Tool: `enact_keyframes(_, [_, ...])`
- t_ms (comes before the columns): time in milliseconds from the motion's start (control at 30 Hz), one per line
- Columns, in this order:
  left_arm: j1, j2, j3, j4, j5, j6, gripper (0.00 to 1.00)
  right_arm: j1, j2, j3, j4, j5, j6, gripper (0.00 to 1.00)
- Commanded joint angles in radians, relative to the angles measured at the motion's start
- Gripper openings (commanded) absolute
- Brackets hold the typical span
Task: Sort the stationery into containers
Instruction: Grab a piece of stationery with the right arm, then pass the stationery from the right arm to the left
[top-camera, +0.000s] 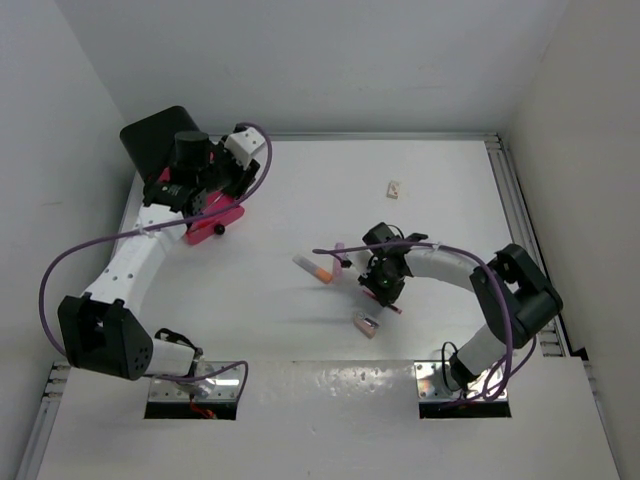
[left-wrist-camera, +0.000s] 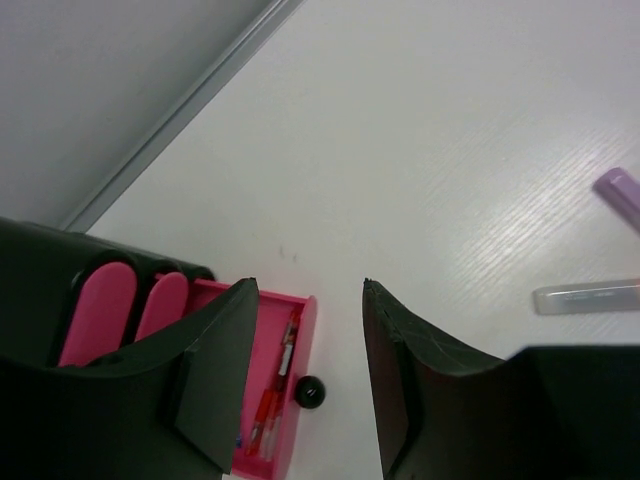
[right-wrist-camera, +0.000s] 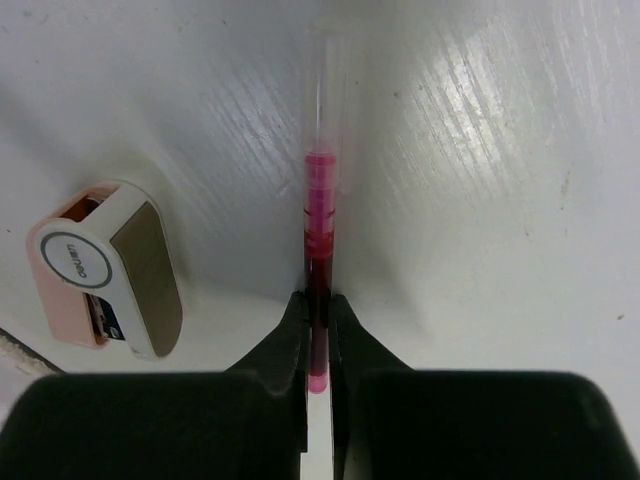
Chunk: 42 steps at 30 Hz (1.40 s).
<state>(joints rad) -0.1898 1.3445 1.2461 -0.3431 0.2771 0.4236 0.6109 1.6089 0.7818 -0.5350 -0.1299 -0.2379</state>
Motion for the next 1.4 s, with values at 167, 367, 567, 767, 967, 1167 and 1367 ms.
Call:
enact_keyframes(167, [0.03, 0.103, 0.104, -0.069, 0.381, -0.117, 0.53, -0.056, -0.078, 0.068, 0.056, -0.042, -0.34, 0.0])
enact_keyframes(367, [-0.063, 0.114, 0.079, -0.089, 0.43, -0.187, 0.53, -0.06, -0.121, 0.194, 0.09, -0.108, -0.448, 0.0])
enact_keyframes(567, [-0.076, 0.166, 0.118, -0.12, 0.508, -0.278, 0.53, -0.013, -0.199, 0.128, 0.3, -0.103, -0.612, 0.0])
enact_keyframes(767, [-0.115, 0.206, 0.138, -0.171, 0.56, -0.284, 0.54, 0.019, -0.251, 0.053, 0.496, -0.108, -0.756, 0.0])
enact_keyframes(967, [-0.14, 0.222, 0.139, -0.217, 0.608, -0.257, 0.54, 0.046, -0.282, -0.009, 0.651, -0.112, -0.853, 0.0])
enact_keyframes(1167, [-0.175, 0.24, 0.153, -0.278, 0.642, -0.194, 0.54, 0.087, -0.285, -0.104, 0.823, -0.076, -0.937, 0.0])
enact_keyframes(1367, [-0.18, 0.252, 0.168, -0.27, 0.652, -0.215, 0.57, 0.121, -0.282, -0.139, 0.921, -0.054, -0.985, 0.0])
